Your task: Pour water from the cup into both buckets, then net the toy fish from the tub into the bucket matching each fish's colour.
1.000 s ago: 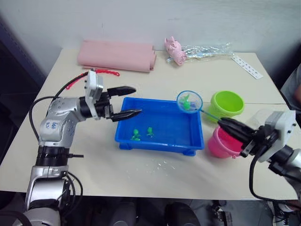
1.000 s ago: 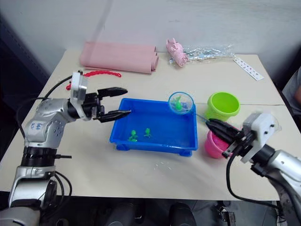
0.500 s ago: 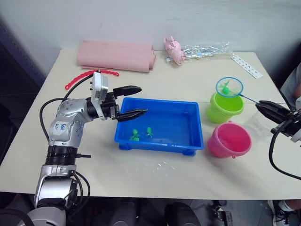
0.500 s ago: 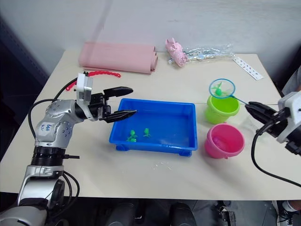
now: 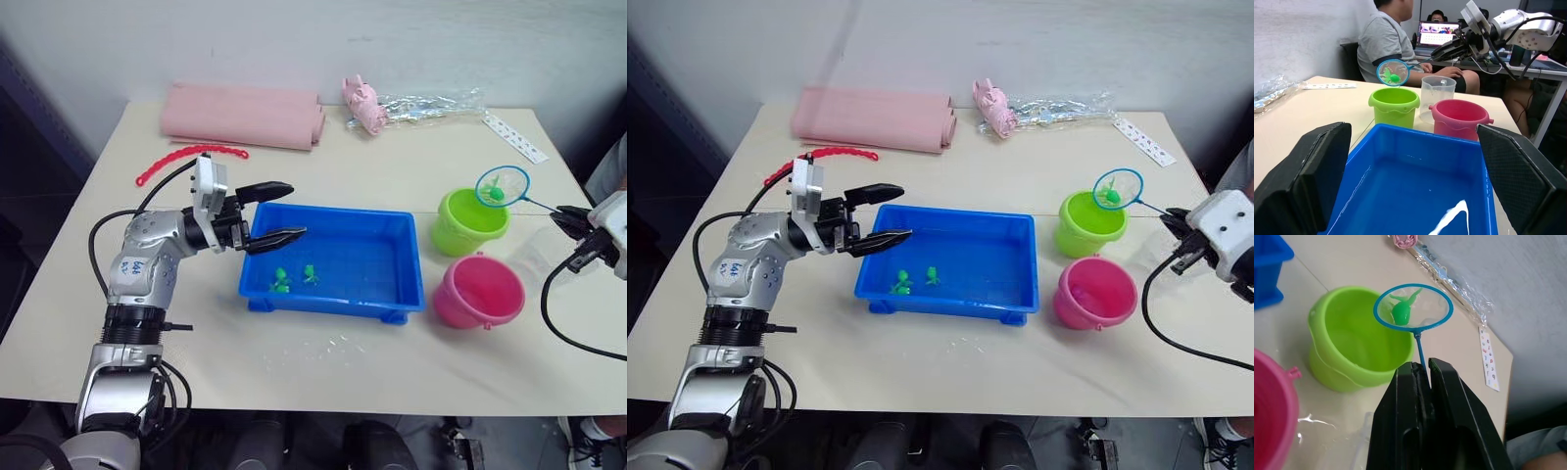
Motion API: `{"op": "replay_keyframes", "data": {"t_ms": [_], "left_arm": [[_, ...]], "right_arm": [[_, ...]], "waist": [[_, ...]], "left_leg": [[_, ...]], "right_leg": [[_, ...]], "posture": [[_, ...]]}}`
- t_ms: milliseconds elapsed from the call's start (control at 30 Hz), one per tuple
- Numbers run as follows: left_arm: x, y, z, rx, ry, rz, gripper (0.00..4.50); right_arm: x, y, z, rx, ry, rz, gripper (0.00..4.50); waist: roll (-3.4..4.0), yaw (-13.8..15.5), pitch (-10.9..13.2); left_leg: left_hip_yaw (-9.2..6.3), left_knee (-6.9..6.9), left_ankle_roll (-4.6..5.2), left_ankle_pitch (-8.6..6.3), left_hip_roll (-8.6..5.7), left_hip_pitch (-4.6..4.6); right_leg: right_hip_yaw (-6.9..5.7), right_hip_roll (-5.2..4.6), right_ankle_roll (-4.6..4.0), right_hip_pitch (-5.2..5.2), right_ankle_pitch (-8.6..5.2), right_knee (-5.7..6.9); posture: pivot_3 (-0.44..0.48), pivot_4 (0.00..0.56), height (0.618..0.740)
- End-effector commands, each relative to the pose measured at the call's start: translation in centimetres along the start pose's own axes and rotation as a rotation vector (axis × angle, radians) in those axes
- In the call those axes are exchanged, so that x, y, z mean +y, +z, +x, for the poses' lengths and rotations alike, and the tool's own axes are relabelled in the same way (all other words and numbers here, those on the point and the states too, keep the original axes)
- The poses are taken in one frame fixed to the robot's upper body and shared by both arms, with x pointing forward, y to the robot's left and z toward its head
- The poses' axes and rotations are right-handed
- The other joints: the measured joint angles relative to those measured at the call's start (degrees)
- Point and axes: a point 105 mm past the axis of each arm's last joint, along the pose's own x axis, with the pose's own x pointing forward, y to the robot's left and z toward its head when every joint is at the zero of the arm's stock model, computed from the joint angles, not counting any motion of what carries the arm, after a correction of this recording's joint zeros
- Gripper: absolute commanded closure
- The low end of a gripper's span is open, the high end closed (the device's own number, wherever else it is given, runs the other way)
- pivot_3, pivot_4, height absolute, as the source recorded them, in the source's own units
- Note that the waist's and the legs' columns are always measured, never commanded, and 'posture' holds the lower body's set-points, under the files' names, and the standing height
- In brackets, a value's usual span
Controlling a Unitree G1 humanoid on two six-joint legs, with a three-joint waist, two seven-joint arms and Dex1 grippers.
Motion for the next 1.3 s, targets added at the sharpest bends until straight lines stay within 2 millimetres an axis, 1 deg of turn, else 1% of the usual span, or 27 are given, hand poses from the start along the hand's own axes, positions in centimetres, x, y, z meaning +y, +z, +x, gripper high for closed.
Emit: {"op": "replay_keyframes", "data": {"t_ms": [33, 100, 167, 233, 367, 500, 633, 767, 867, 967, 1133, 1233, 1267, 1300], "left_arm": [[0.5, -0.7, -1.1, 0.054, 0.035, 0.044, 0.03], [0.8, -1.0, -1.5, 0.060, 0.056, 0.042, 0.03], [0.8, -1.3, -1.6, 0.066, 0.054, 0.041, 0.03], [0.8, -1.3, -1.6, 0.053, 0.064, 0.033, 0.03], [0.8, -1.3, -1.3, 0.042, 0.069, 0.031, 0.03], [0.5, -1.3, -1.2, 0.031, 0.072, 0.026, 0.03], [0.3, -1.4, -1.1, 0.022, 0.076, 0.023, 0.03], [0.2, -1.4, -0.8, 0.015, 0.073, 0.018, 0.03], [0.2, -1.4, -0.5, 0.015, 0.075, 0.020, 0.03], [0.2, -1.2, -0.2, 0.002, 0.079, 0.020, 0.03], [-0.2, -1.1, 0.2, -0.018, 0.073, 0.014, 0.03], [-0.5, -1.1, 0.2, -0.022, 0.077, 0.008, 0.03], [-0.5, -1.2, 0.1, -0.020, 0.078, 0.006, 0.03], [-0.6, -1.2, 0.0, -0.020, 0.080, 0.004, 0.03]], "right_arm": [[-0.7, 0.2, -0.3, 0.010, -0.024, -0.152, 4.50], [-0.8, 0.2, -0.2, 0.027, -0.031, -0.215, 4.50], [-0.9, 0.1, -0.1, 0.035, -0.052, -0.223, 4.50], [-0.8, 0.3, 0.0, 0.034, -0.054, -0.269, 4.50], [0.1, 0.7, 0.1, 0.021, -0.015, -0.401, 4.50], [-0.5, 1.7, 0.0, 0.002, -0.072, -0.584, 4.50], [-0.5, 1.9, 0.0, 0.003, -0.084, -0.776, 4.50], [0.9, 1.4, 0.0, -0.012, -0.008, -0.898, 4.50], [1.3, 1.6, 0.0, -0.034, 0.005, -0.993, 4.50], [1.5, 1.2, -0.1, -0.029, 0.019, -1.065, 4.50], [1.4, 0.9, -0.2, -0.006, 0.015, -1.077, 4.50], [1.3, 0.8, -0.2, -0.008, 0.012, -1.070, 4.50], [1.4, 0.9, -0.2, -0.021, 0.006, -1.055, 4.50], [1.3, 1.3, -0.3, -0.050, -0.021, -0.990, 4.50]], "waist": [[0.00, 0.0, 0.0], [0.00, -0.1, 0.0], [0.00, 0.0, 0.0], [0.00, 0.0, 0.0], [0.00, 0.0, 0.0], [0.01, 0.0, 0.0], [0.01, -0.1, 0.0], [0.00, -0.1, 0.0], [0.01, -0.1, 0.0], [0.01, -0.1, 0.0], [0.01, -0.1, 0.0], [0.02, -0.1, 0.0], [0.02, -0.1, 0.0], [0.02, -0.1, 0.0]], "left_leg": [[0.00, 0.00, 0.00, 0.00, 0.00, 0.00], [0.03, 0.00, 0.00, 0.00, 0.00, 0.02], [0.04, 0.02, 0.00, 0.00, 0.01, 0.02], [0.02, 0.03, 0.00, 0.00, 0.02, 0.01], [0.00, 0.04, 0.00, 0.00, 0.01, 0.00], [0.00, 0.05, 0.00, 0.00, 0.00, -0.01], [0.00, 0.05, 0.00, 0.00, 0.03, 0.00], [0.00, 0.05, 0.00, 0.00, 0.02, 0.00], [0.00, 0.05, 0.00, 0.00, 0.01, -0.01], [0.01, 0.05, 0.00, 0.00, 0.01, -0.01], [0.00, 0.05, 0.00, 0.00, 0.01, 0.00], [0.00, 0.05, 0.00, 0.00, 0.01, 0.00], [0.00, 0.04, -0.01, 0.00, 0.02, 0.00], [0.00, 0.04, 0.00, 0.00, 0.02, 0.00]], "right_leg": [[-0.01, 0.00, 0.00, 0.00, 0.00, 0.00], [-0.10, 0.01, 0.00, 0.00, 0.00, 0.02], [-0.14, 0.00, 0.00, -0.01, 0.00, 0.04], [-0.10, 0.00, 0.00, -0.01, 0.00, 0.03], [-0.01, -0.01, 0.00, 0.00, 0.00, 0.02], [0.00, -0.03, 0.00, 0.00, 0.00, 0.02], [0.07, -0.02, 0.00, -0.01, 0.00, 0.02], [0.11, -0.02, 0.00, -0.01, 0.00, 0.01], [0.10, -0.03, 0.00, -0.01, 0.00, 0.02], [0.11, -0.03, 0.00, 0.00, 0.00, 0.03], [0.11, -0.03, 0.00, -0.01, 0.00, 0.02], [0.11, -0.02, 0.00, -0.01, 0.00, 0.02], [0.12, -0.02, 0.00, -0.01, 0.00, 0.02], [0.11, -0.02, 0.00, -0.01, 0.00, 0.03]], "posture": [[0.000, 0.150, 0.740], [0.000, 0.150, 0.740], [0.000, 0.150, 0.740], [0.000, 0.150, 0.740], [0.000, 0.150, 0.740], [0.000, 0.150, 0.740], [0.000, 0.150, 0.740], [0.000, 0.150, 0.740], [0.000, 0.150, 0.740], [0.000, 0.150, 0.740], [0.000, 0.150, 0.740], [0.000, 0.150, 0.740], [0.000, 0.150, 0.740], [0.000, 0.150, 0.740]]}}
